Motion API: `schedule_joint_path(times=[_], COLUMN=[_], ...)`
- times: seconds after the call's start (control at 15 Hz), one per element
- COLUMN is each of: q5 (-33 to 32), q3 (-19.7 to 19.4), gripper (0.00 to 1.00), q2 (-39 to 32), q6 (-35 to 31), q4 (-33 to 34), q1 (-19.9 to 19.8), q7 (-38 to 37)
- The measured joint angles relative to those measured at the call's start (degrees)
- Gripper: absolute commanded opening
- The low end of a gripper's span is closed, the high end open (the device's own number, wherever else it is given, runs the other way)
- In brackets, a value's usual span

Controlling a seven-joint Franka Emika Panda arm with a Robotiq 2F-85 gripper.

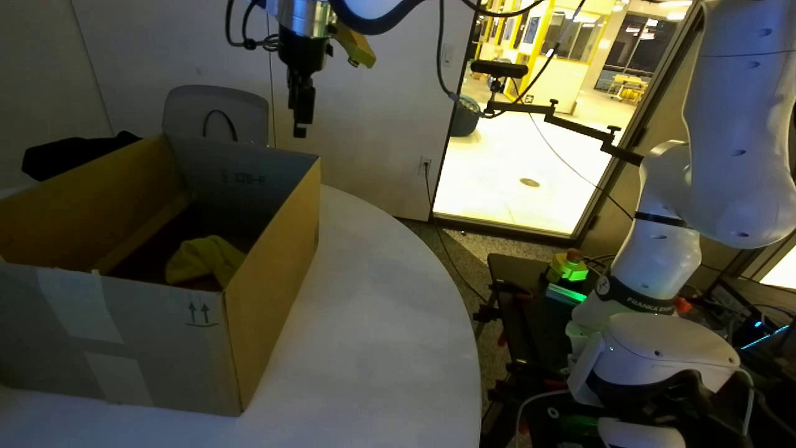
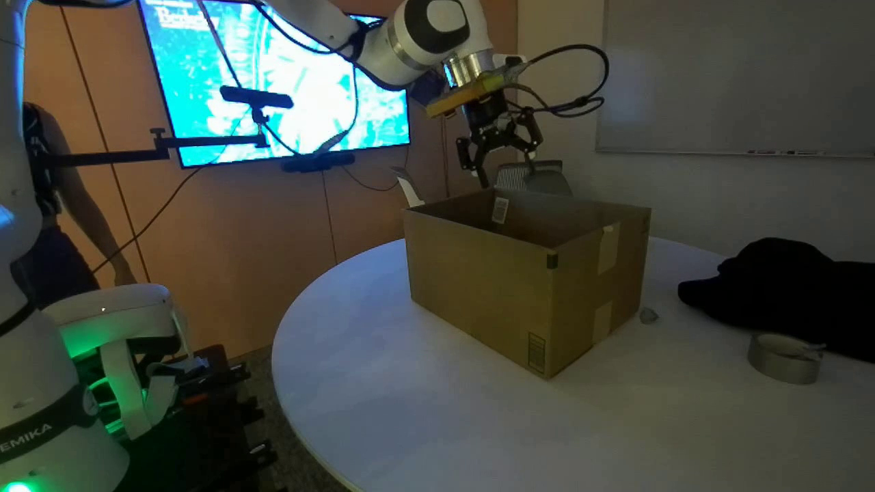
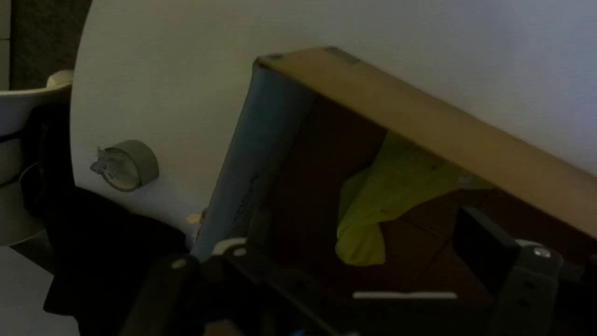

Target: Put the marker on the towel, fold the towel, and then put the folded towel in the box

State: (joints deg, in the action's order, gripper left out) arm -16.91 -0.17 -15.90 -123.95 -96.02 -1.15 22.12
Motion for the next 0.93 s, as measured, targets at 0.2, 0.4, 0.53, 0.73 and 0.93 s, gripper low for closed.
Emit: schedule_joint_path(times=[0.2,0.4,0.53,0.73,0.93], q5=[2.21,4.73,6.29,7.89,8.23], q3=[-0.18,-0.78,-1.31,-2.61,-4.6], gripper=[1.0,1.0,1.0,1.0,1.0], q2=[8.33,16.95,22.8,32.03,40.13], q6=[-0.01,-0.01,0.0,0.0,-0.01], q4=[-9.23,-18.82,-25.38,-35.47,-43.75], q1=[-1.36,-1.76,-1.76,-1.74,-1.73], q7=[0.11,0.15,0.23,0.43,0.79])
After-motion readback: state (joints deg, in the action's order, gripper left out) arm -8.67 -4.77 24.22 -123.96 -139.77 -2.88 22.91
